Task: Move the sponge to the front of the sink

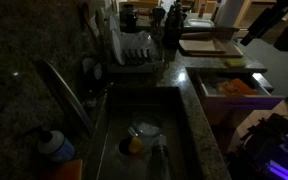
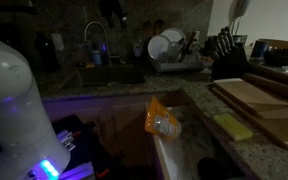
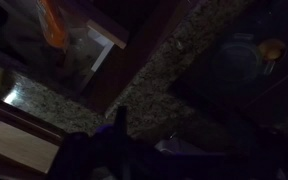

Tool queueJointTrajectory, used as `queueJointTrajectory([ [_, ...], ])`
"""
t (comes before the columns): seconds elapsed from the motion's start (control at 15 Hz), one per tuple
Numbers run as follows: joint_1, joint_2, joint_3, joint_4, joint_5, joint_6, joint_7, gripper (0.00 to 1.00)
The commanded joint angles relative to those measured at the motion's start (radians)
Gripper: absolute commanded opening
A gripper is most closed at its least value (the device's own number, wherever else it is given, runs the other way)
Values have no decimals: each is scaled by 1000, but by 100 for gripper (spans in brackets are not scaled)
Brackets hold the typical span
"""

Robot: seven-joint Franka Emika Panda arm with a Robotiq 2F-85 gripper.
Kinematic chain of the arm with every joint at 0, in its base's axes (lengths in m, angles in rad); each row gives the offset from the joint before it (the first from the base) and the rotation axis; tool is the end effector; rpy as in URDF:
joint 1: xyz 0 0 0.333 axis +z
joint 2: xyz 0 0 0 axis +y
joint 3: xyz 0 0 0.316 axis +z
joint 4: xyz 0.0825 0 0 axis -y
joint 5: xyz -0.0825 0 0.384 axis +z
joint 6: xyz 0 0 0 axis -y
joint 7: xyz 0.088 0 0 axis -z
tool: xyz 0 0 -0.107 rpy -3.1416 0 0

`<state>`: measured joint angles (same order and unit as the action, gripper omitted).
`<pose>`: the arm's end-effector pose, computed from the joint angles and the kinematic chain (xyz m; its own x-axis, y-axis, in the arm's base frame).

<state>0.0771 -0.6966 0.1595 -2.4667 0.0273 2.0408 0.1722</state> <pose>0.3560 0.0964 0.5500 0.9622 0.0350 0.2701 0.0281 -0.9992 0.0294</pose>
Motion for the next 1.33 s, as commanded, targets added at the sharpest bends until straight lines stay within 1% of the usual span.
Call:
queueJointTrajectory([
  [0.0, 2, 1, -1, 2, -1, -2, 1, 100],
  [0.07, 2, 1, -1, 2, -1, -2, 1, 100],
  [0.13, -51, -3, -3, -27, -28, 103, 60, 100],
  [0.2, -74, -2, -32, -28, -39, 133, 60, 100],
  [0.33, -132, -21, -120, -23, -61, 182, 35, 100],
  [0.47, -196, -25, -194, -14, -75, 237, 27, 100],
  [0.6, -263, -12, -280, -7, -86, 316, 3, 100],
  [0.73, -322, 48, -361, 5, -83, 439, -17, 100],
  [0.8, -351, 76, -366, 11, -73, 476, 19, 100],
  [0.87, -381, 89, -345, 11, -68, 483, 76, 100],
  [0.93, -347, 36, -360, 0, -59, 435, 1, 100],
  [1.0, -362, 49, -365, 1, -59, 443, 2, 100],
  [1.13, -358, 48, -357, 1, -58, 443, 1, 100],
  [1.2, -419, 131, -322, 57, -93, 424, 89, 100],
  [1.27, -419, 212, -354, 106, -74, 424, 102, 100],
])
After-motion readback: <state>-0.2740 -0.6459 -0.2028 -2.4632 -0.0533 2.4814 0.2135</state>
